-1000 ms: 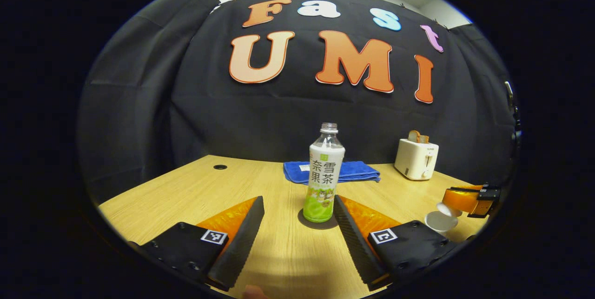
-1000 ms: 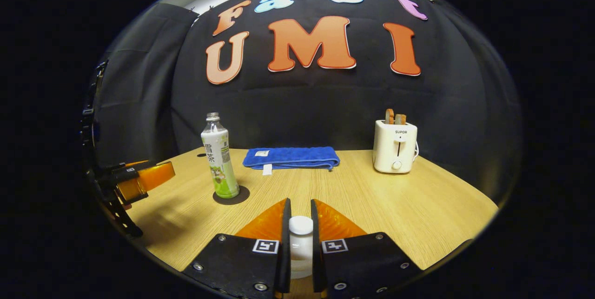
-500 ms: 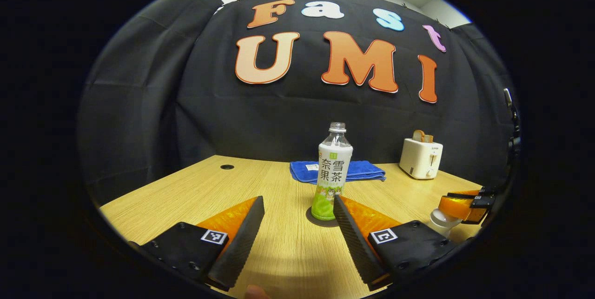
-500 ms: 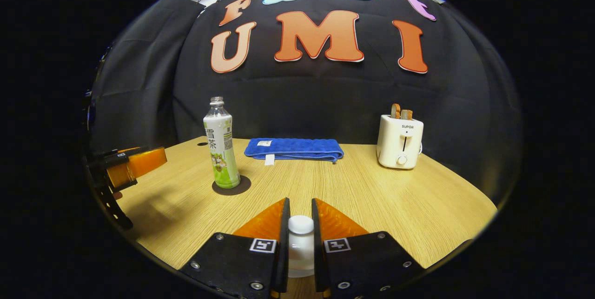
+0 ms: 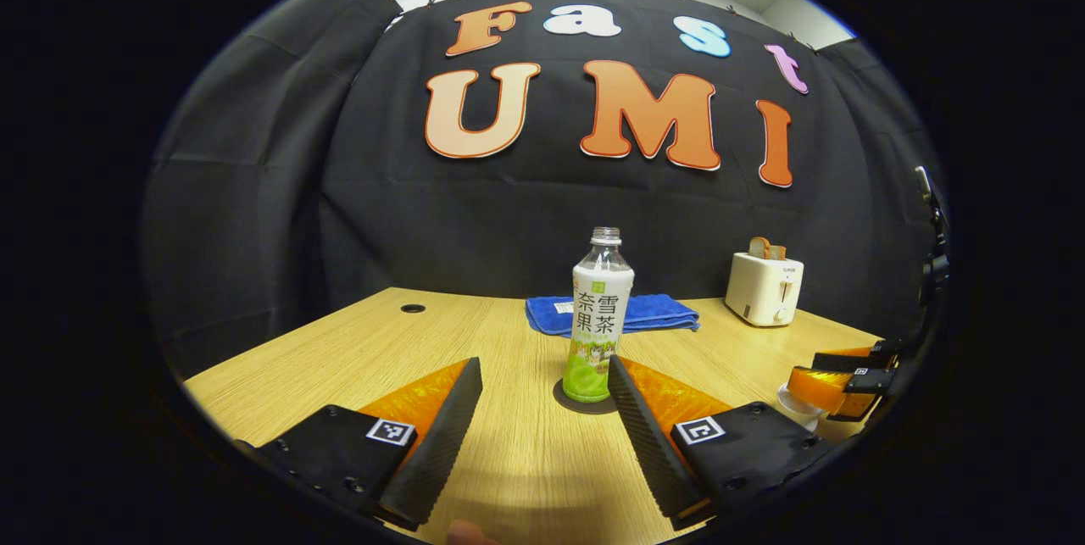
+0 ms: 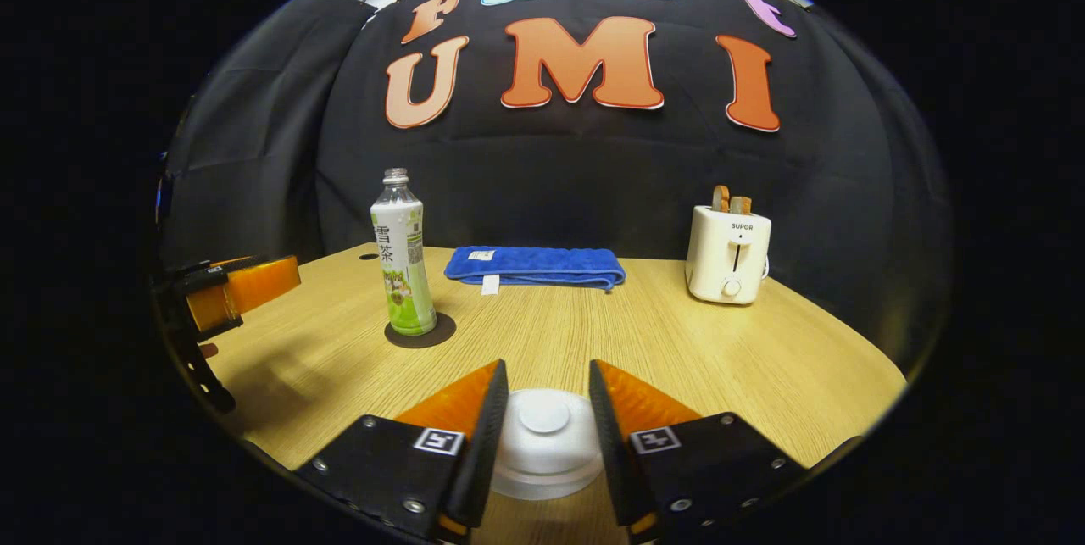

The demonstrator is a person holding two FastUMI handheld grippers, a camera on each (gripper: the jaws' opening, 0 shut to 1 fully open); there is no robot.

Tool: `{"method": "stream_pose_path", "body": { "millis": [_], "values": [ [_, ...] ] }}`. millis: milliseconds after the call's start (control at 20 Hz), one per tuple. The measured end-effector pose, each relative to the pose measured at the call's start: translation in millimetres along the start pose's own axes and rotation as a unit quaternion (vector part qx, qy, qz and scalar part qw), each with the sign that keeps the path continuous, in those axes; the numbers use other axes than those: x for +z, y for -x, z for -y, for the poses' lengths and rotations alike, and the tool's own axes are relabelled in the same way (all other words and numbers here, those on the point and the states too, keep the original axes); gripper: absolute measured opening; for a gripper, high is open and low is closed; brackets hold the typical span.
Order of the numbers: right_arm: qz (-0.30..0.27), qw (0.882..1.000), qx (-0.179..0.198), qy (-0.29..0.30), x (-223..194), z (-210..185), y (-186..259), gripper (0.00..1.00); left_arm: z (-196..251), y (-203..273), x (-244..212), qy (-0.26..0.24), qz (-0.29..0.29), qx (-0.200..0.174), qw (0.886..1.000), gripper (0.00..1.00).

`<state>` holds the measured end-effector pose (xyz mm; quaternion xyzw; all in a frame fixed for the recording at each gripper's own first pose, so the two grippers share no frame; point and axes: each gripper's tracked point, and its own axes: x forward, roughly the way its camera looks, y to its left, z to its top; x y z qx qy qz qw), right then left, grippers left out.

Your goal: Open the teacup lid with one hand, grasp the water bottle and pour water into the teacup with the other hand; after pouring, place the water bottle on the coaster and then close the teacup lid.

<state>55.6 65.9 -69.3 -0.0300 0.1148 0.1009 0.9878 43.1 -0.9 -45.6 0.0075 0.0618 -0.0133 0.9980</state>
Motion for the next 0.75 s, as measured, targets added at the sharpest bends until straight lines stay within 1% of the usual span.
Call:
{"method": "stream_pose_path", "body": {
  "millis": [100,150,350,450,600,700,750],
  "values": [
    [0.011,1.000,-0.011,-0.003,3,8,4,0.78,-4,3,-1,0.001,0.002,0.006,1.000,0.94],
    [0.015,1.000,-0.017,-0.004,4,12,5,0.87,-7,3,-1,0.003,0.004,0.009,1.000,0.96],
    [0.029,0.999,-0.036,-0.006,2,24,10,0.96,-16,6,-6,0.011,0.003,0.019,1.000,0.96],
    [0.034,0.999,-0.034,-0.006,2,23,12,0.97,-20,10,-7,0.007,0.006,0.025,1.000,0.96],
    [0.042,0.998,-0.036,0.001,3,24,14,0.98,-18,12,-9,0.006,0.014,0.021,1.000,0.96],
    [0.044,0.998,-0.036,0.001,2,23,14,0.98,-19,13,-10,0.007,0.017,0.022,1.000,0.94],
    [0.045,0.998,-0.036,-0.002,2,24,15,0.98,-21,13,-9,0.006,0.019,0.024,1.000,0.96]
  ]
}}
